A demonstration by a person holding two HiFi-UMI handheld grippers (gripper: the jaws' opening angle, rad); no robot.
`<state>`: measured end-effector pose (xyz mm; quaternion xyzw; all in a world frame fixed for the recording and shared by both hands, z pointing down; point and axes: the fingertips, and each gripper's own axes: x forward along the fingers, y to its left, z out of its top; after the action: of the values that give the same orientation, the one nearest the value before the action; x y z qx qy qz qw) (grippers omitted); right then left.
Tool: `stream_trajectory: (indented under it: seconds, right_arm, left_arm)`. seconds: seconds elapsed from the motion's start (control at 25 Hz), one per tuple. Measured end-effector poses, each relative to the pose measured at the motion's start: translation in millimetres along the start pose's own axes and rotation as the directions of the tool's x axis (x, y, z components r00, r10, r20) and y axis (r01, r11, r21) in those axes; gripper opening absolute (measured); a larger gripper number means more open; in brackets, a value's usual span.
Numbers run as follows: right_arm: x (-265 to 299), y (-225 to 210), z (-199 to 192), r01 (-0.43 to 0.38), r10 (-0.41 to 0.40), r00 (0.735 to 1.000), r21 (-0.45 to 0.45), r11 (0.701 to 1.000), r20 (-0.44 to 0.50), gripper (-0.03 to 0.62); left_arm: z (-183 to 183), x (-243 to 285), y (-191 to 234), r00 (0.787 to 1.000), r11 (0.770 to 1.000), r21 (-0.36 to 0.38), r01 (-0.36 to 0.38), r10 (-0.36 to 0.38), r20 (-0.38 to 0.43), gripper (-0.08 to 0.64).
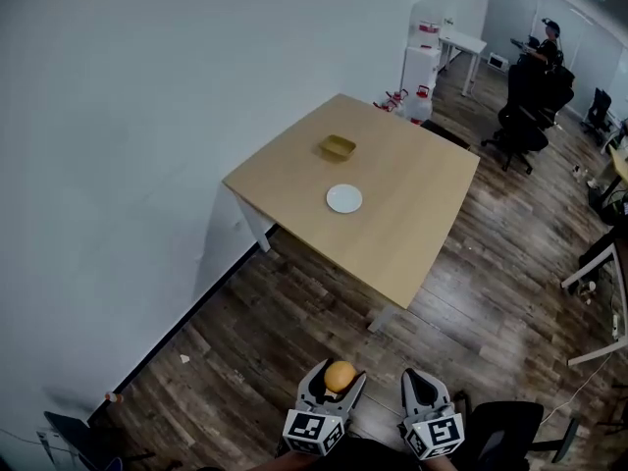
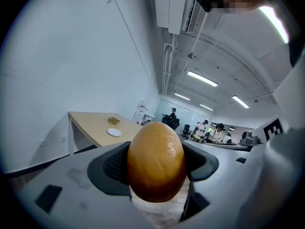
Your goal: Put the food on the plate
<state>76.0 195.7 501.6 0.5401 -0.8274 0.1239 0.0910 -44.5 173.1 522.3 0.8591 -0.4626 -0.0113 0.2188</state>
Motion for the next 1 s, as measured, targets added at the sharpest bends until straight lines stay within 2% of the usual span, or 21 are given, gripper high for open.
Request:
stream_trajectory:
  seconds: [0.12, 0.2, 0.32, 0.44, 0.64, 1.0]
  right_arm:
    - [39.3, -6.4, 17.9, 0.024, -0.024, 1.0, -0.015, 1.0, 0.017, 0.06]
    - [59.9, -13.8, 30.3, 0.074, -0.073, 0.997, -0.04, 0.996, 0.031, 0.06]
    - [80.9, -24.1, 52.1, 0.154, -0.149, 0.986, -0.068, 0.986, 0.075, 0.06]
    - [97.1, -28.4, 62.4, 0.186, -0.18, 0.979, -0.054, 0.981, 0.101, 0.06]
    - [113.7, -35.1, 64.3, 0.187, -0.184, 0.979, -0.034, 0.982, 0.085, 0.06]
    - [164.0, -41.8, 76.3, 0.119, -0.115, 0.987, -0.029, 0.992, 0.112, 0.06]
  left_arm:
    - [23.8, 24.1, 29.8, 1.0, 1.0, 0.013, 0.005, -0.005, 0.008, 0.31]
    - [36.6, 38.7, 50.3, 1.0, 1.0, 0.023, 0.005, -0.005, 0.011, 0.31]
    - [52.3, 58.2, 73.6, 1.0, 0.998, 0.061, 0.026, -0.026, 0.01, 0.31]
    - [68.5, 72.2, 88.7, 0.998, 0.992, 0.108, 0.058, -0.06, 0.009, 0.31]
    - [77.5, 86.3, 96.4, 0.998, 0.991, 0.117, 0.067, -0.069, 0.014, 0.31]
    - [86.4, 116.2, 128.7, 0.999, 0.997, 0.079, 0.013, -0.017, 0.041, 0.31]
